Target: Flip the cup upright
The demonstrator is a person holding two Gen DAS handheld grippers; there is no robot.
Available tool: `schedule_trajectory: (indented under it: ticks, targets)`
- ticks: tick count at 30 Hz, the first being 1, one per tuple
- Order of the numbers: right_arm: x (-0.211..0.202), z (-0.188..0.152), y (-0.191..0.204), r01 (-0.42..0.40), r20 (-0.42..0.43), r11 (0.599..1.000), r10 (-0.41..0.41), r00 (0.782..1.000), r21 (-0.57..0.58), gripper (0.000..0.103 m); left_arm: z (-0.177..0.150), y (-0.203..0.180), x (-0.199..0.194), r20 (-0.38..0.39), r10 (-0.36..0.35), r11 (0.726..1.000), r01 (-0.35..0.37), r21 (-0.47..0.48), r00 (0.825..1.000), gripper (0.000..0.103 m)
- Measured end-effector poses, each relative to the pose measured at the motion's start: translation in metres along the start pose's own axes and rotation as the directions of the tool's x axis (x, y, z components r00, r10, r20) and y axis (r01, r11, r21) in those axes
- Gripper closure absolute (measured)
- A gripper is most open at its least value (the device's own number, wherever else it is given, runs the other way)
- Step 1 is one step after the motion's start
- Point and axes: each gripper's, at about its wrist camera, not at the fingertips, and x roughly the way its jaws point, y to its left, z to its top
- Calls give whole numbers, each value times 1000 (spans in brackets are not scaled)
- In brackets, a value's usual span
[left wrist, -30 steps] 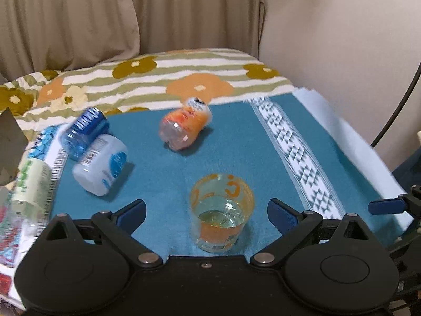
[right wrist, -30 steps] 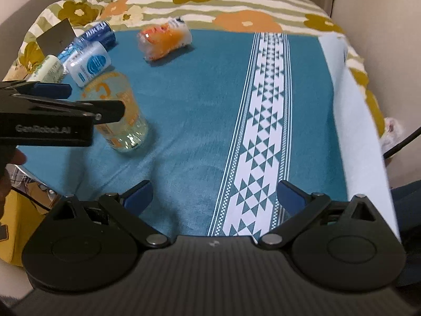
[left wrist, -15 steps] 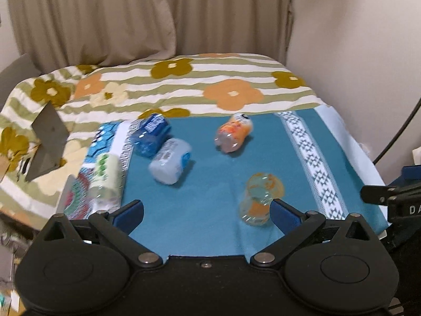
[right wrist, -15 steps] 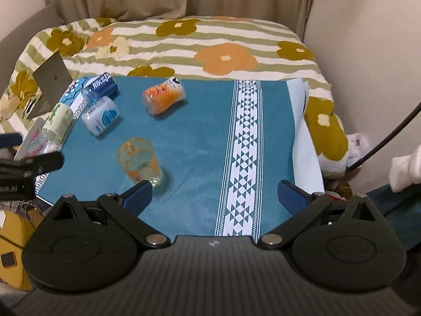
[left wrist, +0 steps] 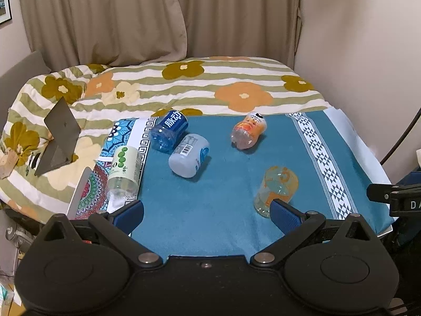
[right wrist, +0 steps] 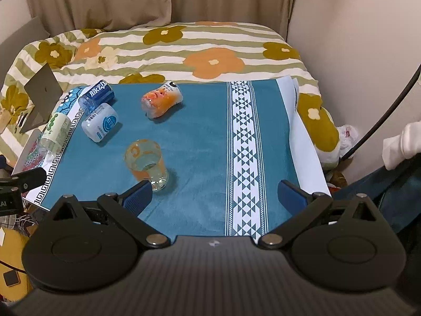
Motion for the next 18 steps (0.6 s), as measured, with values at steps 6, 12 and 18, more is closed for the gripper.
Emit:
schedule_trajectory:
  ticks: [6,12,18]
  targets:
    - [-2,-1,4,-1,-2,1000,1,1000,0,0,0,2,-2,4,-2,1000,2,2,1000,0]
    - [-2,-1,6,0,-1,1000,0,1000,-2,0,0,3,-4,17,-1,1000,1,3,1000,0]
    - [-3,-1,7,-1,3,1000,1,1000,6,0,1,4,-4,28,-1,1000,0,9,1000,0]
